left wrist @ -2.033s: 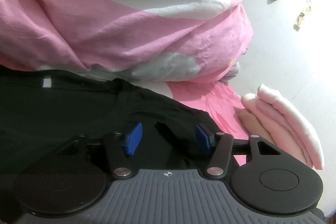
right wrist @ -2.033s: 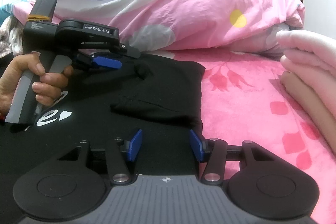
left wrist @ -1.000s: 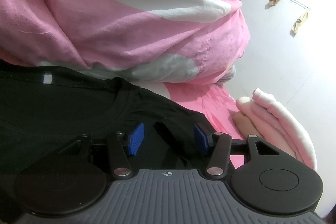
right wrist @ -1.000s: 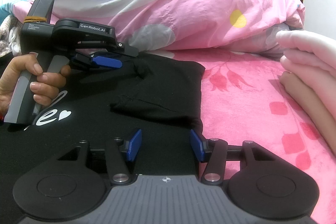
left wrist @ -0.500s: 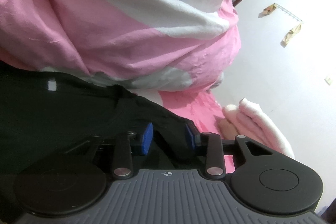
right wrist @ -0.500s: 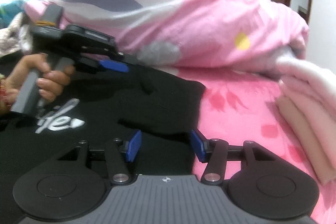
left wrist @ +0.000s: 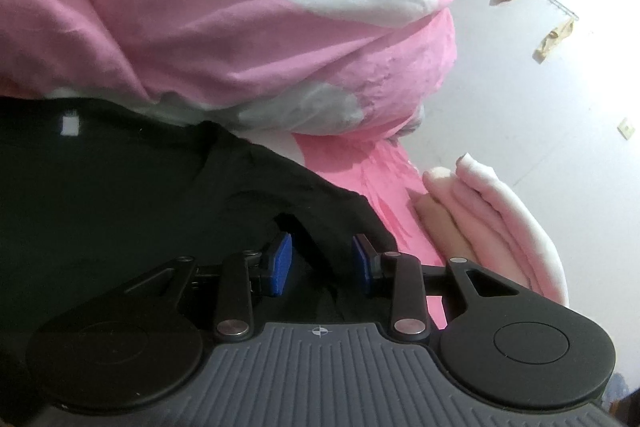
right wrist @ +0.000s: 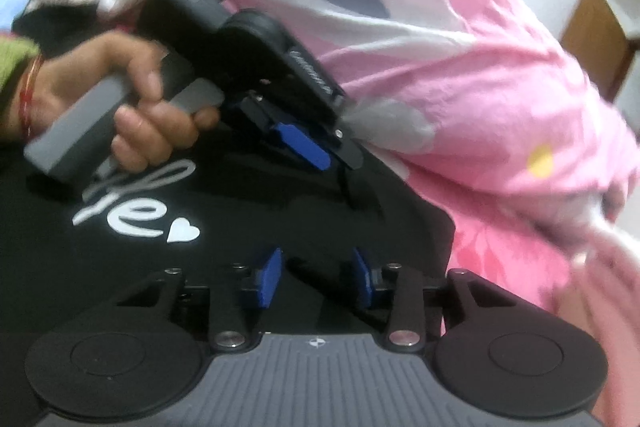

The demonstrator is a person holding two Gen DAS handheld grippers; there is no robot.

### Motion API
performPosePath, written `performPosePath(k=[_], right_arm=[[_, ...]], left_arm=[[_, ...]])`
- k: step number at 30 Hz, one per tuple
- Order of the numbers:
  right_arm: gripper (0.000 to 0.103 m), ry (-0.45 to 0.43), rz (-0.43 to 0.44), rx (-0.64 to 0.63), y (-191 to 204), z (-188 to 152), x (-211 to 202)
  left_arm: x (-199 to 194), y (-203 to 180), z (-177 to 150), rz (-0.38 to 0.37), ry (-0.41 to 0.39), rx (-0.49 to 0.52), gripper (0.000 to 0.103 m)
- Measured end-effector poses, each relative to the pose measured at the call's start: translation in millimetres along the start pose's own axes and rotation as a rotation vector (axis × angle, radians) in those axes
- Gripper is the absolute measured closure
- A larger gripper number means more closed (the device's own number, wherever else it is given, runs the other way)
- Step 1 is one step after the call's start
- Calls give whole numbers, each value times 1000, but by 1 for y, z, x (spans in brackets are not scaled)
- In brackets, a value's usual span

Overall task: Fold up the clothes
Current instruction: 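Close the right gripper on the T-shirt beside the left gripper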

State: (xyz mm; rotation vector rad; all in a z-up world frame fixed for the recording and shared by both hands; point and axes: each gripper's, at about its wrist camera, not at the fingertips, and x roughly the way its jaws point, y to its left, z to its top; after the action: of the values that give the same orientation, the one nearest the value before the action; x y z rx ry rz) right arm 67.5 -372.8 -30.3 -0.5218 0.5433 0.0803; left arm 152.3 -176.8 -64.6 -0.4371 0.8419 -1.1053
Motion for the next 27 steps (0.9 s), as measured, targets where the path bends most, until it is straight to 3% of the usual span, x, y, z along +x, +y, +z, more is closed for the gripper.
performPosePath(k=[3,5,7,14,21,27], right_arm=[[80,3,-18,-60,6,2,5],[98,8,-25,-79,9,2,8],[102,2,-28,-78,8,2,6],[102,-51,38,143,-21,1,-21],[102,-33,74,226,-31,-9,-21],[102,-30,65,208,-20,-11,-19]], left_arm=[[-1,3,1,-1,-2,-19,72],[-3,7,1,-2,-6,-39,73],[-5,12,3,-15,-7,-72,73],[-5,21,6,-63,9,-136,73],[-3,18,2,-43,2,-103,73],[-2,3,-3,63,-30,5,72]])
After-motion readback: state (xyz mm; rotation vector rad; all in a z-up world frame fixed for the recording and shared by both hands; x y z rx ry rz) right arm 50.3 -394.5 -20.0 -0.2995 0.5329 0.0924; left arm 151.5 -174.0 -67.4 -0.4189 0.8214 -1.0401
